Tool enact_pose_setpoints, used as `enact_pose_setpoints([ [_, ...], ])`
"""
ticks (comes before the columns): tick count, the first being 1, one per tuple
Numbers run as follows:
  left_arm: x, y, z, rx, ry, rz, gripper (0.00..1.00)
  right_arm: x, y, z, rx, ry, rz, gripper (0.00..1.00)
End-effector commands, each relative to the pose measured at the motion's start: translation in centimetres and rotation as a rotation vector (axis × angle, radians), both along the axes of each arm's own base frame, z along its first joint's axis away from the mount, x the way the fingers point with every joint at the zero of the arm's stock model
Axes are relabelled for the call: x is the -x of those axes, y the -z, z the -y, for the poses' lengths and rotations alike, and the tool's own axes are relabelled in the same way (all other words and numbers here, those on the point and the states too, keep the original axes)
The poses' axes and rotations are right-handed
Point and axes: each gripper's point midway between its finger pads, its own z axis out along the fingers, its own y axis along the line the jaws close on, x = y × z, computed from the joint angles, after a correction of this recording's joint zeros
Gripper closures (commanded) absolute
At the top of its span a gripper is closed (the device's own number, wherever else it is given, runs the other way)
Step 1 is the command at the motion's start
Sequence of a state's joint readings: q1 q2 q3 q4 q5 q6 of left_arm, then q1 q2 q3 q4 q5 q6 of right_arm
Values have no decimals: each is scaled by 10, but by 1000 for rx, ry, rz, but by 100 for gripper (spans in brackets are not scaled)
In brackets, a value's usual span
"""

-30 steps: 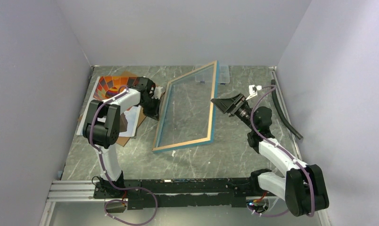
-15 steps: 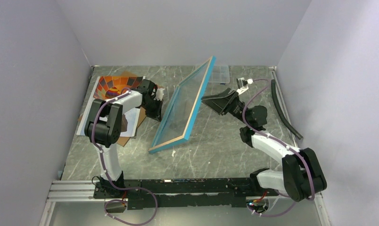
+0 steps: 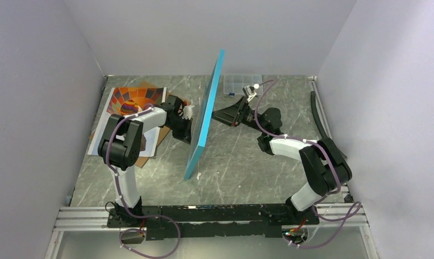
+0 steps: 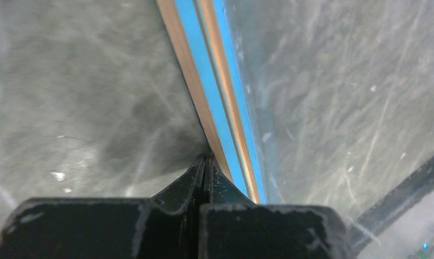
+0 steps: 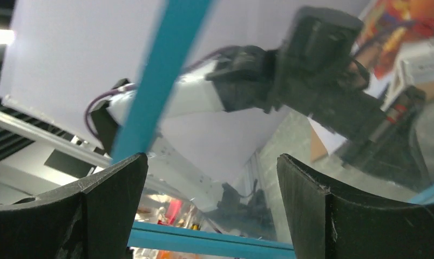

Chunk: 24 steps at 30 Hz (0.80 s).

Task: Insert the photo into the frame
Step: Pick up the photo frame from the center of the board.

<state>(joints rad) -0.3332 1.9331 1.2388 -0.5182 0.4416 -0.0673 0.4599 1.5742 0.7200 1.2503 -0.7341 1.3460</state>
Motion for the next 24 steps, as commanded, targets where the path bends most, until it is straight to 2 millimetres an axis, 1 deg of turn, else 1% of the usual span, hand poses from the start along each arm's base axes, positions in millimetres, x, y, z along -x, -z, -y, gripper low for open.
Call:
enact_pose_setpoints([
  [1, 35, 16, 7, 6, 41, -119, 97, -1, 7, -13, 91, -35, -22, 7],
  [4, 35, 15, 5, -6, 39, -114, 97, 0, -1, -12, 83, -34, -15, 5],
  [7, 27, 9, 0, -19, 25, -88, 97, 5, -13, -7, 96, -10, 20, 3],
  [9, 19, 1, -4, -22, 8, -61, 97, 10, -26, -2, 93, 5, 47, 1],
  [13, 0, -17, -11, -19, -29, -3, 97, 17, -43, 10, 83, 45, 81, 0],
  [15, -6, -25, -13, -16, -41, 16, 97, 21, -49, 15, 53, 58, 89, 0],
  [17, -9, -30, -12, -12, -41, 32, 98, 21, -49, 17, 38, 68, 78, 0],
  [21, -12, -41, -8, 4, -46, 44, 97, 14, -42, 13, 33, 69, 24, 0],
  [24, -19, -66, 0, 22, -40, 102, 97, 7, -37, 12, 54, 87, -10, 0],
])
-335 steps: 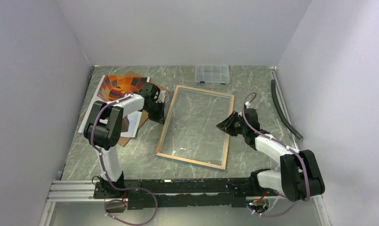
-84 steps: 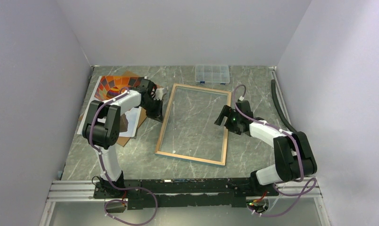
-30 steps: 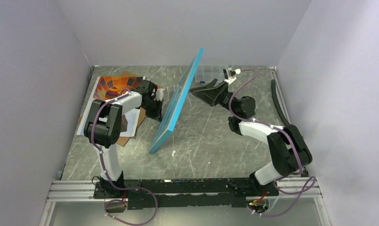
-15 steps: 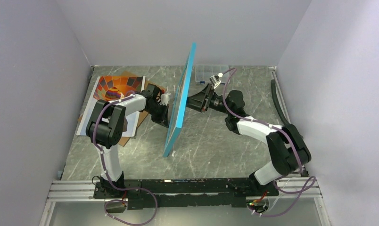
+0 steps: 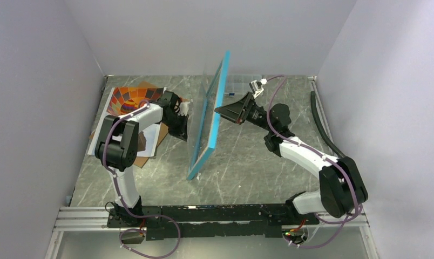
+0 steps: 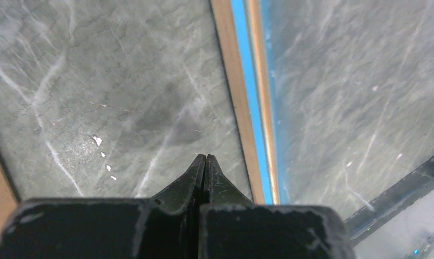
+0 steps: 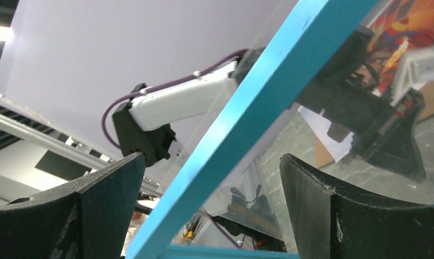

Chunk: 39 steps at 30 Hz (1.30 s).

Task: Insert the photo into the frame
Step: Pick up the photo frame from the center of the board, then pick up the photo frame item from the photo frame.

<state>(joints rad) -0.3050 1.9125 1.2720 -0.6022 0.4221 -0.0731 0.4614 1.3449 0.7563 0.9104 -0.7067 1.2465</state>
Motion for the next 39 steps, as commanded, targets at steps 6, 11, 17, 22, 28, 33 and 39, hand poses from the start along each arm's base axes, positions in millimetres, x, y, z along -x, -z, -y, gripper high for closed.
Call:
enact_pose_setpoints([
  [6, -37, -113, 18, 70, -1, 251, 97, -14, -3, 1, 4, 56, -39, 0],
  [11, -40, -152, 14, 115, -19, 294, 97, -9, 1, 6, 51, 90, -42, 0],
  [17, -41, -230, 9, 260, -36, 343, 65, -10, 11, 6, 82, 87, -73, 0],
  [22, -17, -279, 29, 448, 32, 281, 38, -9, 6, 4, 55, 73, -62, 1],
  [28, 19, -306, 46, 597, 153, 278, 14, -8, -24, 2, 8, 65, -11, 4],
  [33, 46, -321, 53, 639, 231, 281, 6, -10, -37, -8, -69, 53, -19, 13],
  [39, 69, -344, 45, 525, 291, 420, 6, -16, -31, -22, -66, 57, -57, 18],
])
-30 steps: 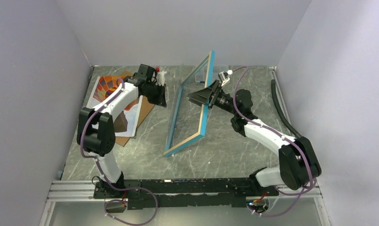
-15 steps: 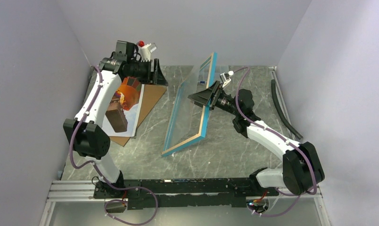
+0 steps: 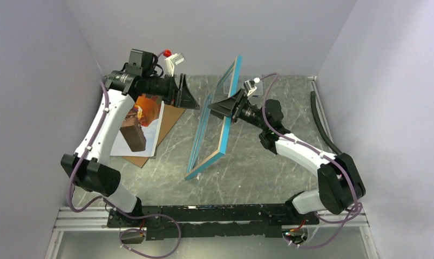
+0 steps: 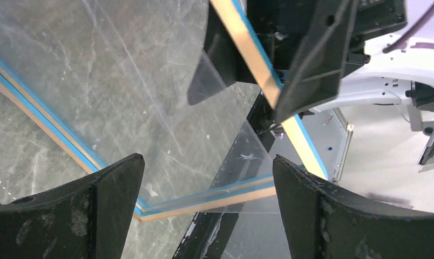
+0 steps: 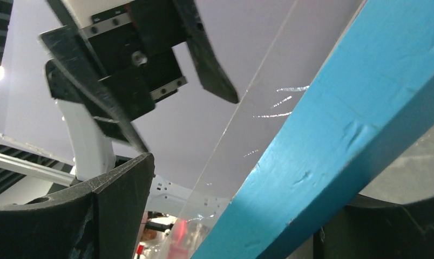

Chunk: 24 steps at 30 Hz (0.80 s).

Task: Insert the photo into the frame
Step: Pick up the photo frame item from the photo frame.

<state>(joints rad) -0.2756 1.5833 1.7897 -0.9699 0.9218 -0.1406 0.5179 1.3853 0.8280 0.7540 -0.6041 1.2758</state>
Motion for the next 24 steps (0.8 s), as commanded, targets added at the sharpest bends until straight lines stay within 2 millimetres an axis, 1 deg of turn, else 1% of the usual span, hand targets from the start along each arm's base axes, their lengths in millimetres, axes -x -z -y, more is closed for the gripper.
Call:
enact_pose_setpoints([
  [1, 34, -42, -3, -40, 50, 166, 6, -1, -40, -2, -91, 30, 92, 19],
  [4, 43, -42, 1, -71, 51, 165, 6, -3, -37, -5, -101, 25, 73, 23],
  [7, 52, -38, 11, -112, 71, 206, 6, -5, -36, -9, -96, 20, 56, 28],
  [8, 58, -34, 15, -136, 84, 215, 6, -6, -37, -10, -96, 20, 56, 29],
  [11, 65, -15, 19, -257, 113, 269, 7, -7, -41, -10, -94, 30, 59, 29],
  [14, 65, 4, 19, -364, 117, 304, 10, -7, -40, -10, -89, 31, 58, 29],
  [16, 63, 11, 18, -415, 111, 321, 12, -7, -39, -10, -90, 27, 55, 30],
  [20, 61, 21, 19, -496, 104, 348, 18, -6, -36, -10, -79, 24, 50, 31],
  [24, 57, 26, 14, -549, 88, 353, 26, -5, -37, -10, -63, 21, 57, 32],
])
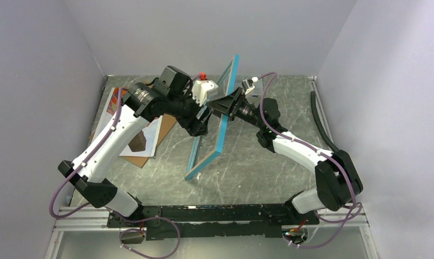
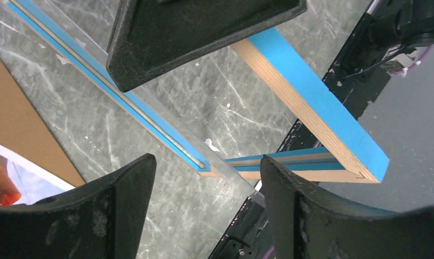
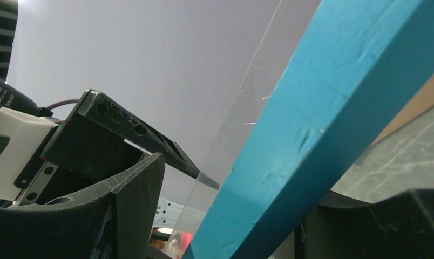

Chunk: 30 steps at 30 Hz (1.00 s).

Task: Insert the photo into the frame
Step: Pick up the photo frame item from the photo frame.

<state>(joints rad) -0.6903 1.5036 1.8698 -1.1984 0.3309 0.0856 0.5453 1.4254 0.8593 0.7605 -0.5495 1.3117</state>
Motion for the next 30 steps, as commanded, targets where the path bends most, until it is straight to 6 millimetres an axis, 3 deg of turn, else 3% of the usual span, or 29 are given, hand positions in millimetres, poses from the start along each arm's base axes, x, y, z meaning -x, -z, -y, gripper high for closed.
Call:
enact_pose_setpoints([
  [1, -11, 6, -12, -88, -47, 53, 29, 4, -35, 1, -34, 3, 97, 32],
  [7, -11, 8, -16, -99, -58, 55, 54, 7, -26, 6, 10, -3, 82, 32],
  [17, -18, 15, -24, -143, -108, 76, 95, 20, 17, 38, 198, -4, -14, 31],
  [20, -27, 14, -30, -169, -152, 110, 97, 28, 41, 54, 314, -1, -60, 29],
  [25, -41, 2, -39, -172, -199, 216, 97, 43, 105, 95, 555, 45, -198, 29],
  [30, -49, -22, -43, -126, -246, 306, 97, 58, 159, 128, 720, 88, -274, 46],
])
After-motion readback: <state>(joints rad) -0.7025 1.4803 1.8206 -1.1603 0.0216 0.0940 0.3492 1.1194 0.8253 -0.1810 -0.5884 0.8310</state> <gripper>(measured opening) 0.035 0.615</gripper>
